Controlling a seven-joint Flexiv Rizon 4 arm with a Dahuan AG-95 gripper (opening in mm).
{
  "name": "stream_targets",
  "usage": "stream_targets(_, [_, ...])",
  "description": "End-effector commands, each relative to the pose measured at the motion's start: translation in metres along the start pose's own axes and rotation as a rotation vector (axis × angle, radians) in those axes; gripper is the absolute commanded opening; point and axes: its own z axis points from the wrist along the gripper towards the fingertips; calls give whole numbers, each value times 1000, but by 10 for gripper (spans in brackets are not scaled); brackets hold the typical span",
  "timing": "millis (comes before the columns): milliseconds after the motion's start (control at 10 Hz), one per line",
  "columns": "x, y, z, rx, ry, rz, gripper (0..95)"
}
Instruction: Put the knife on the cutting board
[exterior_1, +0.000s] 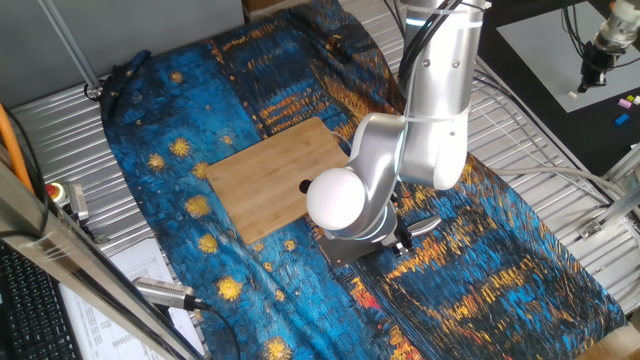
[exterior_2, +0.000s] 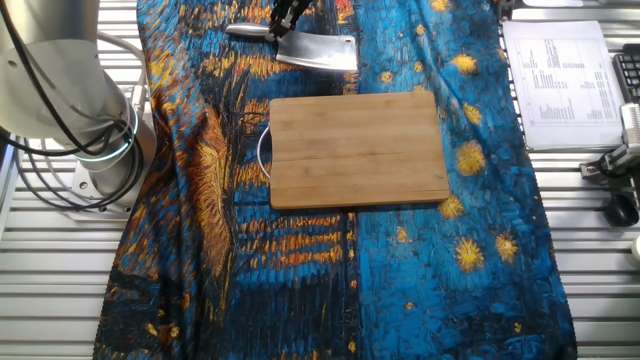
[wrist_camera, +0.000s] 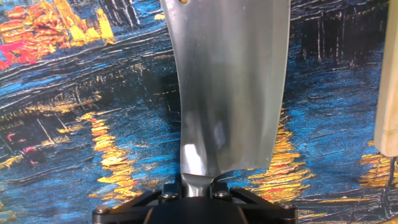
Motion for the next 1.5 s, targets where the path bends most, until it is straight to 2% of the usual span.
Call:
stream_targets(100, [0, 0, 0, 0, -1, 0, 0])
stream_targets(1000, [0, 0, 0, 0, -1, 0, 0])
stream_targets(1100, [12, -12, -43, -26, 59, -62, 0])
stream_targets(1500, [12, -10, -42, -28, 45, -62, 0])
